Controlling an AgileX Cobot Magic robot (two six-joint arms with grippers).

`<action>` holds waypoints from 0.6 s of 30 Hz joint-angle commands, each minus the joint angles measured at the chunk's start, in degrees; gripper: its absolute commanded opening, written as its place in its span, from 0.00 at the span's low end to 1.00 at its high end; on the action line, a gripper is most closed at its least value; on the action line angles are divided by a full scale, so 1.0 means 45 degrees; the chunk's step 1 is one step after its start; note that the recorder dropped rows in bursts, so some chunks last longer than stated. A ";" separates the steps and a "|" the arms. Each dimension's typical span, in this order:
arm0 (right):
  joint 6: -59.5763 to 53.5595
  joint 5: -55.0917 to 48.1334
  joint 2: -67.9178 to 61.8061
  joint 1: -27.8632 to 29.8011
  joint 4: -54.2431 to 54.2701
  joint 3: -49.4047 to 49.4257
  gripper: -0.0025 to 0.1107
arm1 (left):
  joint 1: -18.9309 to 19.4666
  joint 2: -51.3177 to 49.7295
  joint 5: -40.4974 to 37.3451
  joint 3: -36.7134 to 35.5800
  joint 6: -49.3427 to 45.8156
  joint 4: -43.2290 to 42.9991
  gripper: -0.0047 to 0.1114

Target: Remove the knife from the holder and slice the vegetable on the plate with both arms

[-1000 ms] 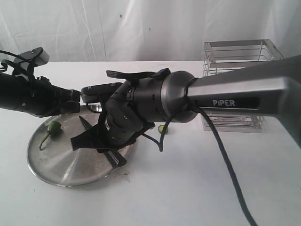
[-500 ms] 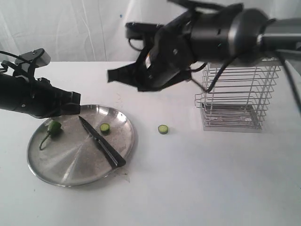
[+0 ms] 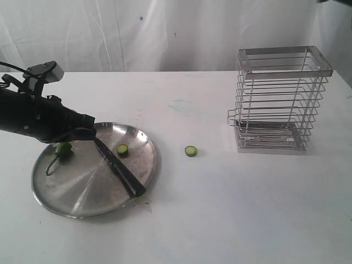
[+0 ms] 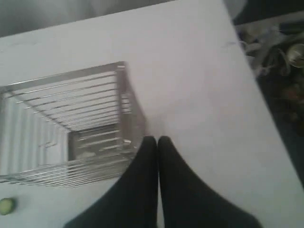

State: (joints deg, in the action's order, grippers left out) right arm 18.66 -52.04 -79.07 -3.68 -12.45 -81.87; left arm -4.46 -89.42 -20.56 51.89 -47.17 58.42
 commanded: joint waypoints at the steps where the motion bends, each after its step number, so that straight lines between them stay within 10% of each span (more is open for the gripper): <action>1: -0.0231 -0.0324 0.1977 0.1582 -0.0006 0.1638 0.02 | -0.0050 0.0177 -0.0298 -0.0100 -0.0044 0.0008 0.04; 18: -0.0112 0.5634 1.5870 0.1550 -0.1393 1.1460 0.02 | -0.0050 0.0177 -0.0944 -0.0184 -0.0044 -0.0079 0.04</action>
State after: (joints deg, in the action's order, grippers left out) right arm 18.53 -27.75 -14.34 2.97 -16.80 -34.10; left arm -4.46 -89.42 -23.60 51.89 -47.17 57.55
